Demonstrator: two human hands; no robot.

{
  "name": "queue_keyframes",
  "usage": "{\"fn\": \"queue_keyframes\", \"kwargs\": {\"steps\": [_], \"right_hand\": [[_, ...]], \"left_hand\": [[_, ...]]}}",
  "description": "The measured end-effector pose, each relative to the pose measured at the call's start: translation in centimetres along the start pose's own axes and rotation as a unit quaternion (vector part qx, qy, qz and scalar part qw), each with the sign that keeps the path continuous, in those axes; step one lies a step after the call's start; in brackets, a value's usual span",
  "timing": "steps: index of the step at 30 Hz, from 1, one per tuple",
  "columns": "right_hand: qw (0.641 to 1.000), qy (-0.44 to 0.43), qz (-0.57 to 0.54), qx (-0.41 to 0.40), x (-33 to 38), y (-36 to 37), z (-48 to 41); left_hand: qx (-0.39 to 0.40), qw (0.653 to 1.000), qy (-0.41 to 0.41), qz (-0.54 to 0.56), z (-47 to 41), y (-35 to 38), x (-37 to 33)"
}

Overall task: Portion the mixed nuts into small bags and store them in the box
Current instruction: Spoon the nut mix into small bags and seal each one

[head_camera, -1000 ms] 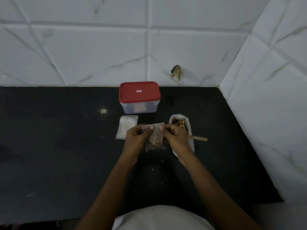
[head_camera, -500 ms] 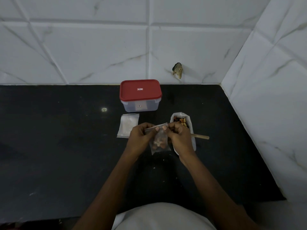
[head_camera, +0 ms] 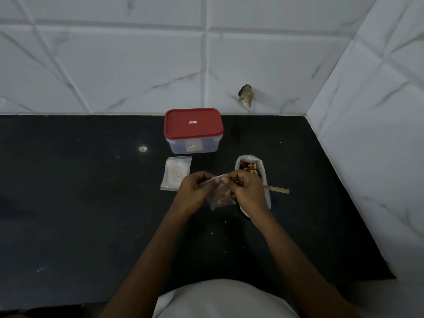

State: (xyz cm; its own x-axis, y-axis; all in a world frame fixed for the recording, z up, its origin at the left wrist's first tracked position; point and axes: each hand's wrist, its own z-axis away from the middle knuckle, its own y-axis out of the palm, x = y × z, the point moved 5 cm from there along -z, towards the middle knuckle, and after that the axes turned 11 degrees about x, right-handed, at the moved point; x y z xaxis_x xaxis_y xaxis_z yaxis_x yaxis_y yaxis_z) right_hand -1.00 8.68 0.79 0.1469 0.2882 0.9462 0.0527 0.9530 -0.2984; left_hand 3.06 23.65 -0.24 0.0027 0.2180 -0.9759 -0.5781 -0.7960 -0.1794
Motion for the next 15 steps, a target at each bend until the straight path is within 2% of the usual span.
{"fn": "queue_keyframes", "kwargs": {"steps": [7,15], "right_hand": [[1.0,-0.01,0.01,-0.002,-0.22,0.13,-0.04],[0.999,0.019,0.026,-0.032,-0.89,-0.65,-0.33]], "left_hand": [[-0.018,0.999,0.017,-0.044,-0.48,-0.18,0.12],[0.01,0.999,-0.025,0.036,-0.17,-0.48,0.67]]}}
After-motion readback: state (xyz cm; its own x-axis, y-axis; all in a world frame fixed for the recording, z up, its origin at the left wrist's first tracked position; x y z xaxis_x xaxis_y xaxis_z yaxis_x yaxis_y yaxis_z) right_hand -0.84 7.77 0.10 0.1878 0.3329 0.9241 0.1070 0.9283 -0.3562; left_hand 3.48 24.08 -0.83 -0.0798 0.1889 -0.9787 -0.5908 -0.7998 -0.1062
